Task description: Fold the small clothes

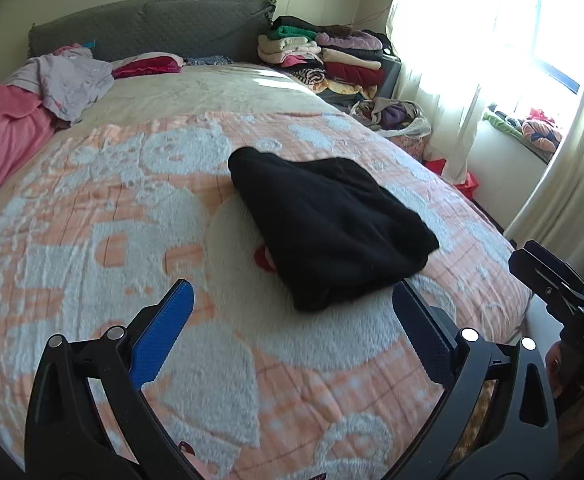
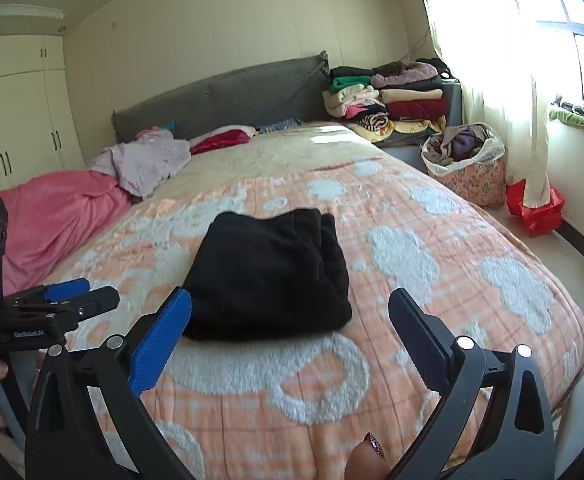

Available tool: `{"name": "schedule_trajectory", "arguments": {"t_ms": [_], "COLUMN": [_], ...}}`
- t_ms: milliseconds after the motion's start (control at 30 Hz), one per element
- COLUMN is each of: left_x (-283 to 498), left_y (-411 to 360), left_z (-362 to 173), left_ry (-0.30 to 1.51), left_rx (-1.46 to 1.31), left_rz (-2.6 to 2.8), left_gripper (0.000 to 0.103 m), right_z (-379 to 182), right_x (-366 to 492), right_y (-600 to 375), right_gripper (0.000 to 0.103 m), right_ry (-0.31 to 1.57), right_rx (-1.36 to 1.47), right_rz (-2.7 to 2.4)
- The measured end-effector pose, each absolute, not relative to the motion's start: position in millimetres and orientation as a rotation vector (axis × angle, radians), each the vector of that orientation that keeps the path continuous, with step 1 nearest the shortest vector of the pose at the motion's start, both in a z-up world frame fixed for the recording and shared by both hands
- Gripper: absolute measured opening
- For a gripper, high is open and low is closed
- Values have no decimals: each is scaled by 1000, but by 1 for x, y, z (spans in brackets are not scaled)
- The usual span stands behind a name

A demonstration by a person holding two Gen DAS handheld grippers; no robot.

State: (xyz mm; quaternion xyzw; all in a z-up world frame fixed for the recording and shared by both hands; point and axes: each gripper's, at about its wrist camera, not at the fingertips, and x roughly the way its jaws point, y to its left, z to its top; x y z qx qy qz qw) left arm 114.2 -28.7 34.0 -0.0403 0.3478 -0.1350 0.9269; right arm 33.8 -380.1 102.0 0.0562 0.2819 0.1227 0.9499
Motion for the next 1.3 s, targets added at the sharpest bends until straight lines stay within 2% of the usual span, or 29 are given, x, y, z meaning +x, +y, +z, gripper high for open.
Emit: {"name": "schedule_trajectory", "arguments": {"t_ms": [433, 1300], "left_x": [87, 84], "left_y": [-14, -8], "left_z": [-20, -18], "left_ry": [803, 804], "left_rx": [-122, -109], "left_rz": [-252, -232], "left_gripper": [93, 93], "right_z": [44, 45], "right_x": [10, 5], "right_y": [-362, -361], "right_gripper": [98, 98], "right_ry": [710, 720], "right_rx": [134, 171], "right_rz": [197, 210]}}
